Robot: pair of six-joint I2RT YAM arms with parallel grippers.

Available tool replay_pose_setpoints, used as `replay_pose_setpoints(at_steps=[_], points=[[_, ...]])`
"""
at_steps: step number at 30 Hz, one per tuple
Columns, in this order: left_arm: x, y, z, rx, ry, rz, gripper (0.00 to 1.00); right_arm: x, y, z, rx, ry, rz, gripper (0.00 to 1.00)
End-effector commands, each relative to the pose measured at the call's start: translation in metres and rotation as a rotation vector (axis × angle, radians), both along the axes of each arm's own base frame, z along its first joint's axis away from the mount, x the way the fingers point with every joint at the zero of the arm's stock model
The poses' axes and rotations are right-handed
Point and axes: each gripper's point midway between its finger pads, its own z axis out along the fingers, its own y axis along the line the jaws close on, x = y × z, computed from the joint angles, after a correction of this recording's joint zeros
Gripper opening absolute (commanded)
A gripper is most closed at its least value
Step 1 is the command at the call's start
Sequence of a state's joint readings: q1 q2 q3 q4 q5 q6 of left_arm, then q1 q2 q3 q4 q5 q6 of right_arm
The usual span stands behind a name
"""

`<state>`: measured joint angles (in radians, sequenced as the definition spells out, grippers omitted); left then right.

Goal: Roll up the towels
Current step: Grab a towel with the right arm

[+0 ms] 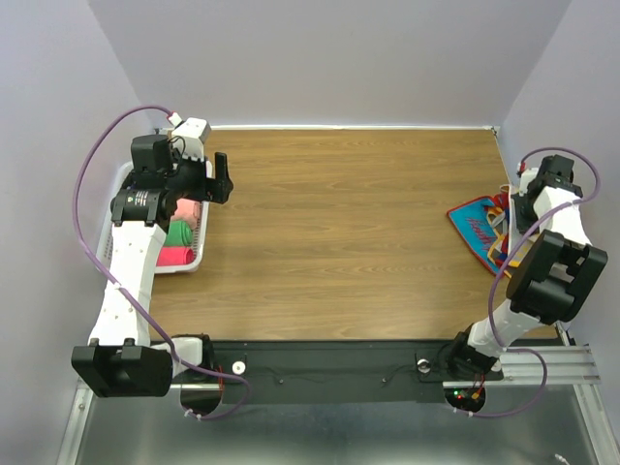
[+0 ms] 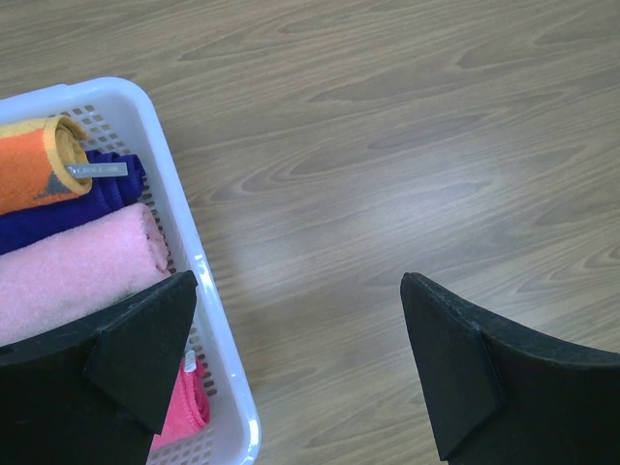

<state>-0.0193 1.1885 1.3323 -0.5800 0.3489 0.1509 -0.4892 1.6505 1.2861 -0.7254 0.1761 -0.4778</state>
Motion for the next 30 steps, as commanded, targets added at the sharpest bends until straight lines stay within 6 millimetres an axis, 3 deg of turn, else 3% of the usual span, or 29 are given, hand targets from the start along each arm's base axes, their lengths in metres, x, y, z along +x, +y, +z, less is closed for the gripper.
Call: replay_pose_setpoints(at_steps=[1,3,5,9,10,13,14,16,17,20,21,23,24,26,27,30], points=[[0.004,-0.004,0.023,-0.016,-0.073,-0.013,0.99,0.019,-0.017,0.032,-0.081,-0.087,-0.016,0.12],[0.004,-0.004,0.023,-0.016,-0.075,-0.013,0.99,0.019,-0.019,0.037,-0.096,-0.091,-0.016,0.01],[0.005,-0.004,0.024,-0.016,-0.077,-0.016,0.99,0.022,-0.022,0.047,-0.111,-0.112,-0.017,0.01],[0.005,-0.004,0.024,-0.013,-0.078,-0.018,0.99,0.03,-0.026,0.1,-0.171,-0.233,-0.015,0.01],[0.006,-0.003,0.026,-0.011,-0.083,-0.016,0.99,0.034,-0.027,0.133,-0.203,-0.304,-0.015,0.01],[0.005,-0.004,0.026,-0.007,-0.086,-0.023,0.99,0.04,-0.026,0.191,-0.252,-0.443,-0.014,0.01],[0.004,-0.004,0.027,-0.006,-0.091,-0.028,0.99,0.043,-0.027,0.223,-0.283,-0.512,-0.017,0.01],[0.004,-0.005,0.027,-0.004,-0.094,-0.032,0.99,0.045,-0.029,0.256,-0.317,-0.581,-0.026,0.01],[0.004,-0.003,0.027,0.001,-0.095,-0.028,0.99,0.046,-0.029,0.286,-0.346,-0.648,-0.027,0.01],[0.003,-0.001,0.027,0.011,-0.097,-0.021,0.99,0.051,-0.028,0.325,-0.376,-0.734,-0.021,0.01],[0.004,0.0,0.028,0.014,-0.1,-0.016,0.99,0.049,-0.026,0.355,-0.401,-0.803,-0.018,0.01],[0.003,0.001,0.031,0.019,-0.111,-0.013,0.99,0.055,-0.021,0.378,-0.394,-0.868,0.009,0.01],[0.003,0.001,0.033,0.021,-0.121,-0.013,0.99,0.052,-0.016,0.405,-0.409,-0.938,0.016,0.01],[0.005,0.002,0.04,0.023,-0.142,-0.007,0.99,0.062,-0.009,0.415,-0.371,-0.986,0.047,0.01],[0.005,0.002,0.042,0.023,-0.15,-0.005,0.99,0.059,-0.003,0.436,-0.377,-1.043,0.06,0.01],[0.008,0.001,0.05,0.011,-0.17,0.002,0.99,0.071,0.008,0.449,-0.32,-1.112,0.11,0.01]])
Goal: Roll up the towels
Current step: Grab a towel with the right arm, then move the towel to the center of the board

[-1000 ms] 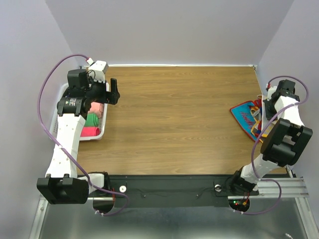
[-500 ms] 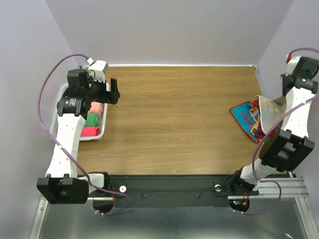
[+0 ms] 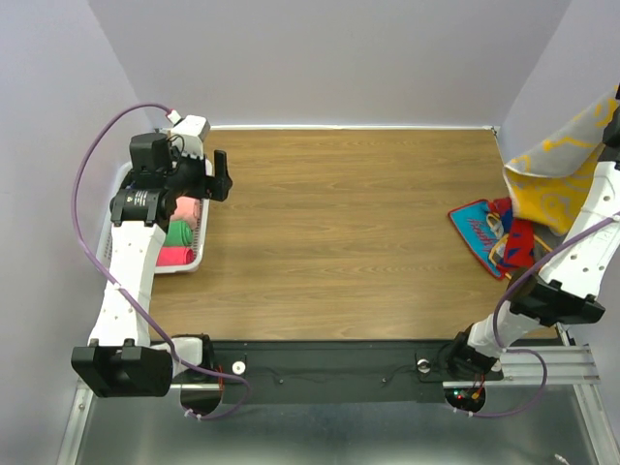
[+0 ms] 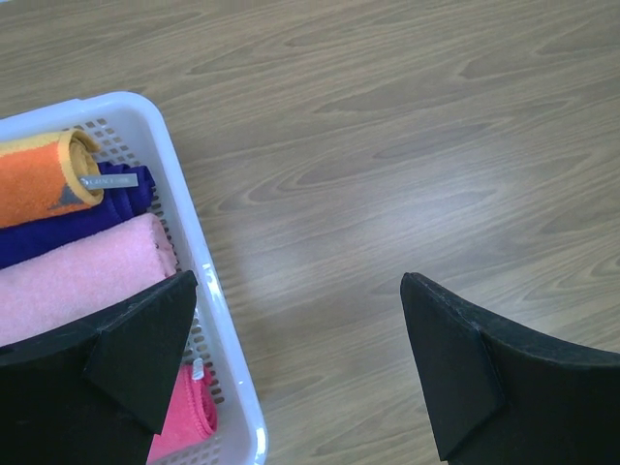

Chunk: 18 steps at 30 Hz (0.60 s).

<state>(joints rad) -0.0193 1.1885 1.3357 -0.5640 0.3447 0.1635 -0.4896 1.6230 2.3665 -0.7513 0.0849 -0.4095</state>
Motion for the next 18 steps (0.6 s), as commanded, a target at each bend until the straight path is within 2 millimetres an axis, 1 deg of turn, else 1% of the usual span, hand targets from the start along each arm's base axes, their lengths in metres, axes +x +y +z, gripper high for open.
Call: replay_pose_setpoints(at_steps=[1,2,3,4,5,7,8,10,11,12,13,14,15,17,18], points=[[0.006,0.0,0.048,-0.006,-0.154,0.004,0.99,0.02,0.018,0.019,0.048,-0.096,0.127,0.01],[0.008,-0.001,0.051,-0.015,-0.157,0.006,0.99,0.018,0.023,0.033,0.042,-0.136,0.149,0.01],[0.01,-0.002,0.052,-0.031,-0.156,0.013,0.99,0.02,0.027,0.042,0.057,-0.182,0.168,0.01],[0.01,-0.003,0.053,-0.037,-0.156,0.012,0.99,0.019,0.035,0.049,0.055,-0.203,0.204,0.01],[0.012,-0.003,0.054,-0.044,-0.155,0.009,0.99,0.022,0.045,0.057,0.056,-0.236,0.262,0.01],[0.015,-0.004,0.056,-0.061,-0.161,0.018,0.99,0.021,0.067,0.066,0.094,-0.277,0.359,0.01],[0.016,-0.005,0.058,-0.069,-0.161,0.015,0.99,0.02,0.086,0.073,0.094,-0.296,0.455,0.01],[0.019,-0.006,0.061,-0.088,-0.166,0.018,0.99,0.019,0.108,0.077,0.156,-0.322,0.561,0.0],[0.02,-0.008,0.062,-0.1,-0.166,0.008,0.99,0.013,0.13,0.087,0.15,-0.34,0.669,0.01],[0.022,-0.01,0.064,-0.109,-0.169,0.0,0.99,0.014,0.142,0.083,0.231,-0.347,0.73,0.01],[0.022,-0.011,0.069,-0.117,-0.176,-0.006,0.99,0.012,0.153,0.084,0.262,-0.352,0.788,0.01],[0.024,-0.013,0.069,-0.125,-0.169,-0.014,0.99,0.006,0.175,0.085,0.289,-0.336,0.908,0.01],[0.024,-0.017,0.072,-0.139,-0.173,-0.032,0.99,0.002,0.189,0.092,0.36,-0.361,0.984,0.01],[0.026,-0.01,0.08,-0.149,-0.192,-0.02,0.99,-0.01,0.216,0.098,0.422,-0.35,1.131,0.01],[0.026,-0.01,0.085,-0.156,-0.209,-0.03,0.99,-0.016,0.231,0.108,0.478,-0.37,1.204,0.01]])
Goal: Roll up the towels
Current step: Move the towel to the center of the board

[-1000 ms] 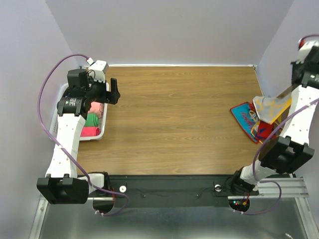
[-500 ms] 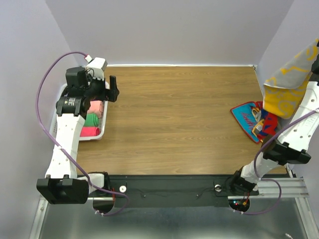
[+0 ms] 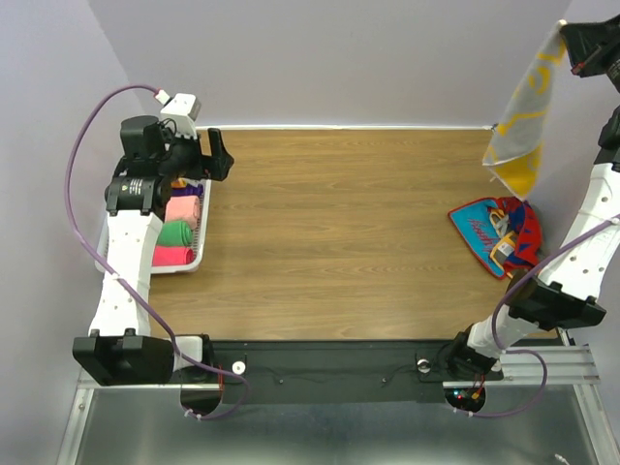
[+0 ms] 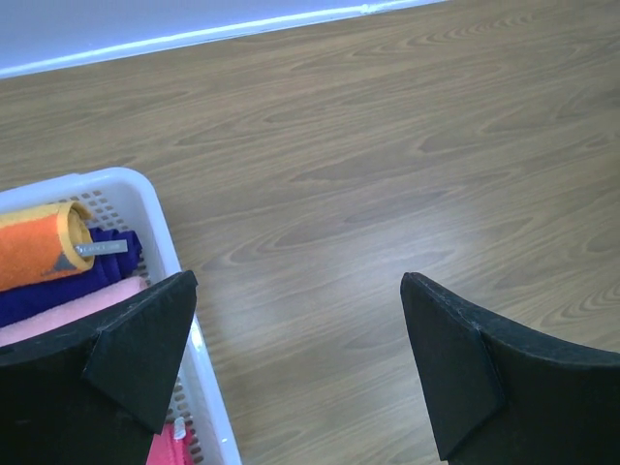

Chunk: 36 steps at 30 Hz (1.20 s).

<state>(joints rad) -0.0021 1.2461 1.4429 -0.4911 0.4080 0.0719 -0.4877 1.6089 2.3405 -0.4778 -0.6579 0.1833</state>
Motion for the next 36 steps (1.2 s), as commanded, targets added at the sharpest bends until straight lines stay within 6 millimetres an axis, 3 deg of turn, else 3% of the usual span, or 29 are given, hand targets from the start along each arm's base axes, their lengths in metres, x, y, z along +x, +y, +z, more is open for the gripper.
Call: replay_pose_setpoints(at_steps=[1,6,10,11,14,15,17,18,19,23,26,27,28,30,31,32,33,36], points=[[0.002,-0.003,0.046,-0.053,-0.133,-0.031,0.99,-0.054,0.093,0.058,0.091,-0.128,0.447,0.01],[-0.002,-0.009,0.065,-0.056,-0.181,-0.077,0.99,-0.089,0.133,0.07,0.12,-0.139,0.649,0.01],[-0.007,-0.012,0.077,-0.048,-0.243,-0.109,0.99,-0.09,0.158,0.031,0.199,-0.005,0.805,0.01],[-0.009,-0.014,0.075,-0.05,-0.246,-0.117,0.99,-0.086,0.173,0.013,0.266,0.092,0.83,0.01],[-0.008,-0.016,0.069,-0.054,-0.236,-0.13,0.99,-0.035,0.176,-0.054,0.238,0.213,0.718,0.01],[-0.01,-0.019,0.066,-0.056,-0.227,-0.148,0.99,-0.02,0.183,-0.096,0.245,0.313,0.719,0.01],[-0.011,-0.021,0.054,-0.046,-0.21,-0.174,0.99,-0.002,0.185,-0.144,0.285,0.423,0.655,0.01],[-0.012,-0.022,0.049,-0.038,-0.206,-0.182,0.99,0.001,0.197,-0.167,0.237,0.451,0.657,0.01],[-0.013,-0.021,0.044,-0.007,-0.215,-0.196,0.99,0.006,0.202,-0.209,0.242,0.542,0.633,0.0],[-0.022,-0.023,0.006,0.079,-0.184,-0.24,0.96,0.007,0.207,-0.292,0.16,0.676,0.533,0.01],[-0.035,-0.048,-0.028,0.211,-0.177,-0.369,0.91,0.028,0.187,-0.31,0.102,0.68,0.397,0.01],[-0.035,-0.046,-0.038,0.232,-0.168,-0.375,0.89,0.031,0.185,-0.306,0.098,0.669,0.384,0.0],[-0.044,-0.065,-0.048,0.248,-0.164,-0.446,0.85,0.034,0.183,-0.303,0.088,0.659,0.376,0.01],[-0.053,-0.081,-0.078,0.333,-0.145,-0.527,0.76,0.04,0.183,-0.298,0.092,0.652,0.373,0.01],[-0.069,-0.106,-0.099,0.372,-0.126,-0.629,0.69,0.043,0.183,-0.3,0.095,0.658,0.366,0.01],[-0.074,-0.115,-0.112,0.439,-0.122,-0.657,0.66,0.045,0.18,-0.302,0.091,0.66,0.352,0.01],[-0.093,-0.14,-0.123,0.507,-0.146,-0.777,0.63,0.046,0.179,-0.306,0.088,0.669,0.343,0.01],[-0.125,-0.163,-0.173,0.638,-0.074,-0.936,0.62,0.048,0.17,-0.318,0.069,0.688,0.292,0.01]])
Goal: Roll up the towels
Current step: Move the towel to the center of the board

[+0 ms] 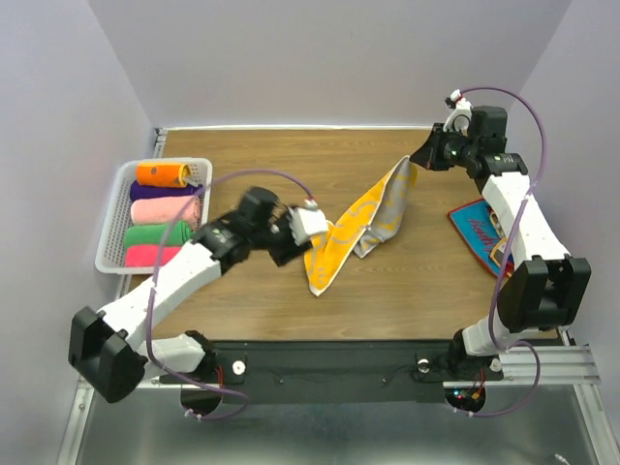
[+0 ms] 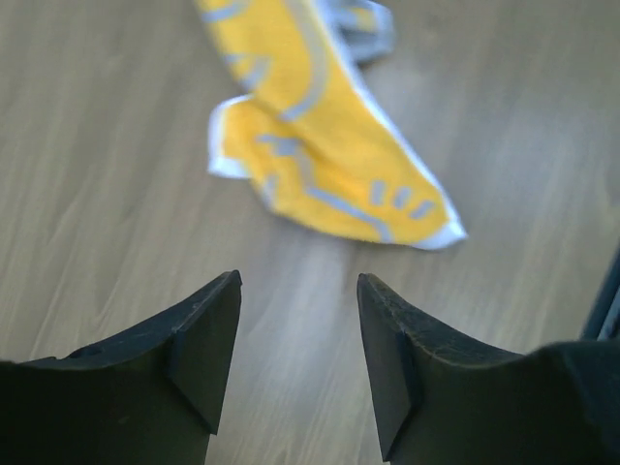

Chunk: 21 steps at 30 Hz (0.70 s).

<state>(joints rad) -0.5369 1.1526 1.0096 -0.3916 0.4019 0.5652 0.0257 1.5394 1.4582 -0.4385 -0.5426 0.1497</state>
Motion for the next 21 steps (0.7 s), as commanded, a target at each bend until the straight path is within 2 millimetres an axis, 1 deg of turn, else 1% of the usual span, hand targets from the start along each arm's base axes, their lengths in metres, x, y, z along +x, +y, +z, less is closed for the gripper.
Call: replay_pose_setpoints(at_steps=[1,2,4,5,10,12,17,21], points=[[-0.037,-0.027,-0.047,0.235,-0.055,-0.229,0.61,0.012,-0.018,0.004,-0.085,-0.063,-0.067,0.01],[-0.057,-0.041,-0.067,0.279,-0.025,-0.305,0.61,0.013,-0.021,0.003,-0.094,-0.06,-0.083,0.01],[-0.072,-0.051,-0.082,0.323,-0.018,-0.354,0.63,0.012,-0.021,-0.001,-0.098,-0.054,-0.084,0.01],[-0.085,-0.061,-0.093,0.34,0.002,-0.385,0.65,0.013,-0.022,-0.001,-0.099,-0.052,-0.09,0.01],[-0.096,-0.085,-0.11,0.362,0.017,-0.4,0.65,0.014,-0.022,-0.003,-0.106,-0.049,-0.084,0.01],[-0.097,-0.09,-0.121,0.391,0.037,-0.403,0.63,0.014,-0.022,-0.005,-0.108,-0.043,-0.081,0.01],[-0.092,-0.09,-0.146,0.458,0.062,-0.4,0.61,0.016,-0.023,-0.008,-0.114,-0.036,-0.078,0.01],[-0.086,-0.092,-0.151,0.475,0.03,-0.406,0.61,0.016,-0.023,-0.01,-0.123,-0.038,-0.074,0.01]])
